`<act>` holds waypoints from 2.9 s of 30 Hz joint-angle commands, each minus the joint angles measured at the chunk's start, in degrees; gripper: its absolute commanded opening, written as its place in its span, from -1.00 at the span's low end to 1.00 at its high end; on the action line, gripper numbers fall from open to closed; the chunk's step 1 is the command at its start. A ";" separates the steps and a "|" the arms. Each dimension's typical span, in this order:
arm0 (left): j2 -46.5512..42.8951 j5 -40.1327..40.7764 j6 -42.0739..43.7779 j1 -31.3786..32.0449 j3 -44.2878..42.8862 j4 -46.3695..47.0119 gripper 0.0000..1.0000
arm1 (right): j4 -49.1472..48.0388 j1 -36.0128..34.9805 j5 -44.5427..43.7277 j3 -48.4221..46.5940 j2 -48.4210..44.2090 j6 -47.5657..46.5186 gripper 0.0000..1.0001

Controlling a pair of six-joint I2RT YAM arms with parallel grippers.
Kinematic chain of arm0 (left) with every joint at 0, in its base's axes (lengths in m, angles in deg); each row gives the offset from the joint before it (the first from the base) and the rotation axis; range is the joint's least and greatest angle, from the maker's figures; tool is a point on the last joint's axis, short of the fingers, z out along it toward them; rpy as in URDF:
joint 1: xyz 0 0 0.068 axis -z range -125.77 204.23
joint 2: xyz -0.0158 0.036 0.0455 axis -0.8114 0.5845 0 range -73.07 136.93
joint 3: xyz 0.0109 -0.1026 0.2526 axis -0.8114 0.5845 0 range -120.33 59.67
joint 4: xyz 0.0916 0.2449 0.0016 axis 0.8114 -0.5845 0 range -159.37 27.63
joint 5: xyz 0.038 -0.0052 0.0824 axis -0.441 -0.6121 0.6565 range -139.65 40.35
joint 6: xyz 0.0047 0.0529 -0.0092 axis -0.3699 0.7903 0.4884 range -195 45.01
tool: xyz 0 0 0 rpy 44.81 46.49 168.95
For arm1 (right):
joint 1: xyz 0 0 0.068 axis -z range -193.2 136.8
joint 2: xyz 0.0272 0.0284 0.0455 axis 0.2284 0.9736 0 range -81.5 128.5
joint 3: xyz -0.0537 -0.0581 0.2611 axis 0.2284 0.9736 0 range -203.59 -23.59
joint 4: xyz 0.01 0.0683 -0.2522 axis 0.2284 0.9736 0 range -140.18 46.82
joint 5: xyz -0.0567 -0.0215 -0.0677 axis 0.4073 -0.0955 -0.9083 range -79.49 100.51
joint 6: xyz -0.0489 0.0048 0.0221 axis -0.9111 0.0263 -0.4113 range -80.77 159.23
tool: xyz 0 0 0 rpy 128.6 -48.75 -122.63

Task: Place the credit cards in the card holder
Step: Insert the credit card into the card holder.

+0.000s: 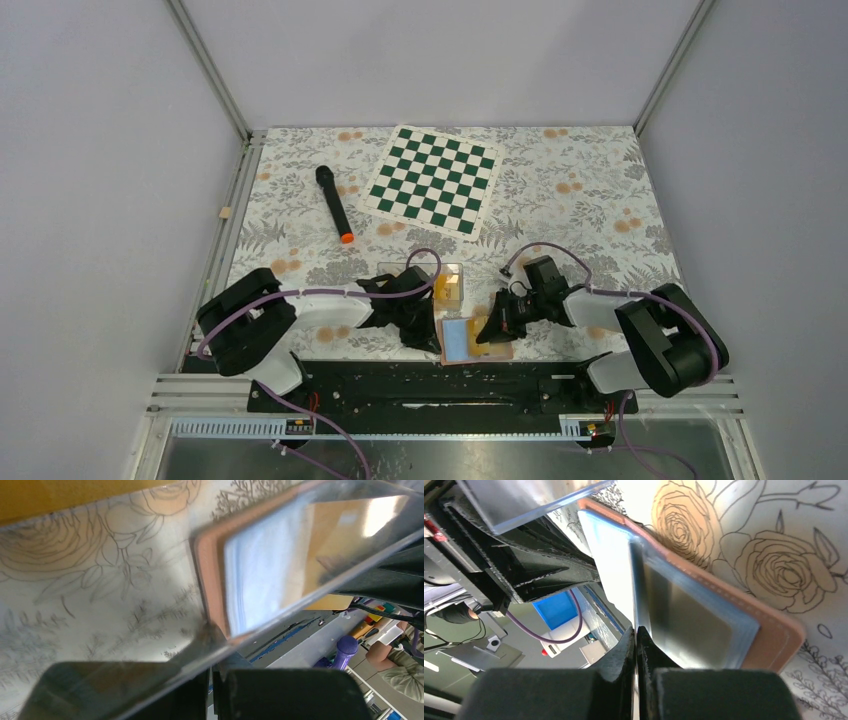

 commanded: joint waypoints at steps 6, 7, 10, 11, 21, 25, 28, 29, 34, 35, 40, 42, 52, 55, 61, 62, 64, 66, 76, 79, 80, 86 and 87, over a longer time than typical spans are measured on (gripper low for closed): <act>2.73 3.04 2.57 0.29 -2.62 -2.49 -1.00 | -4.71 -1.37 4.33 -1.37 5.82 1.38 -0.98; 2.80 3.09 2.69 0.29 -2.78 -2.59 -1.00 | -4.81 -1.62 4.43 -1.74 6.41 1.53 -0.96; 3.05 3.03 2.89 0.27 -3.03 -2.89 -1.00 | -3.25 -2.09 3.29 -3.00 6.75 1.53 -0.73; 3.13 3.02 2.97 0.28 -3.20 -3.11 -1.00 | -1.81 -2.16 2.44 -3.51 6.26 1.19 -0.67; 3.74 3.51 4.30 0.27 -4.70 -5.01 -1.00 | 17.87 -3.39 -7.87 -9.76 0.95 -5.75 -0.13; 4.24 3.58 4.50 0.29 -5.79 -5.35 -1.00 | 21.76 -4.72 -10.10 -12.11 0.94 -6.88 0.04; 4.61 3.50 4.59 0.27 -6.40 -5.42 -1.00 | 25.37 -6.06 -12.93 -14.09 0.89 -7.95 0.15; 4.70 3.48 4.62 0.28 -6.62 -5.40 -1.00 | 26.31 -6.48 -13.78 -14.64 0.89 -8.25 0.17; 5.20 3.17 4.83 0.31 -7.21 -5.52 -1.00 | 28.21 -8.12 -17.04 -16.11 1.06 -8.59 0.22; 5.40 3.15 4.86 0.33 -7.44 -5.47 -1.00 | 28.37 -8.46 -17.50 -16.31 1.19 -8.74 0.22; 6.01 2.98 5.03 0.34 -8.50 -5.70 -1.00 | 29.61 -10.14 -19.67 -17.62 1.88 -9.58 0.23; 6.35 2.73 5.13 0.35 -9.25 -5.67 -1.00 | 27.68 -10.54 -18.38 -17.23 1.86 -9.50 0.23; 7.37 2.10 5.44 1.30 -12.73 -6.47 -1.00 | 14.76 -13.15 -13.22 -15.07 4.20 -4.19 0.20; 7.40 2.42 5.57 1.59 -13.44 -7.17 -1.00 | 13.13 -13.90 -12.26 -15.26 5.35 -2.79 0.20; 7.08 2.79 5.43 1.69 -13.87 -7.32 -1.00 | 5.69 -14.12 -8.42 -11.47 4.24 3.63 0.25; 6.93 2.73 5.45 1.73 -13.86 -7.44 -1.00 | 5.64 -14.16 -8.84 -11.16 3.86 3.78 0.25; 6.24 3.43 5.86 1.76 -14.27 -9.07 -1.00 | 7.95 -14.09 -10.90 -11.46 2.94 2.62 0.28; 4.80 5.77 6.80 1.76 -14.95 -12.23 -1.00 | 14.40 -14.06 -14.37 -13.08 1.64 -0.16 0.34; -8.55 11.06 16.05 -1.77 -21.10 -25.64 0.12 | 30.05 -13.90 -21.81 -21.28 -6.30 -5.48 0.63; -10.93 4.18 16.93 -7.71 -22.37 -22.50 0.13 | 30.00 -12.87 -21.16 -23.83 -5.76 -5.60 0.64; -11.31 1.71 16.77 -9.78 -22.46 -20.91 0.14 | 29.98 -12.20 -20.78 -24.74 -5.18 -5.69 0.64; -6.94 -8.09 15.12 -19.04 -23.30 -14.62 -0.05 | 30.02 -6.14 -18.01 -31.04 1.91 -7.23 0.52; -5.41 -8.82 15.49 -19.89 -23.95 -14.87 -0.10 | 30.00 -5.15 -17.73 -32.08 3.37 -7.50 0.51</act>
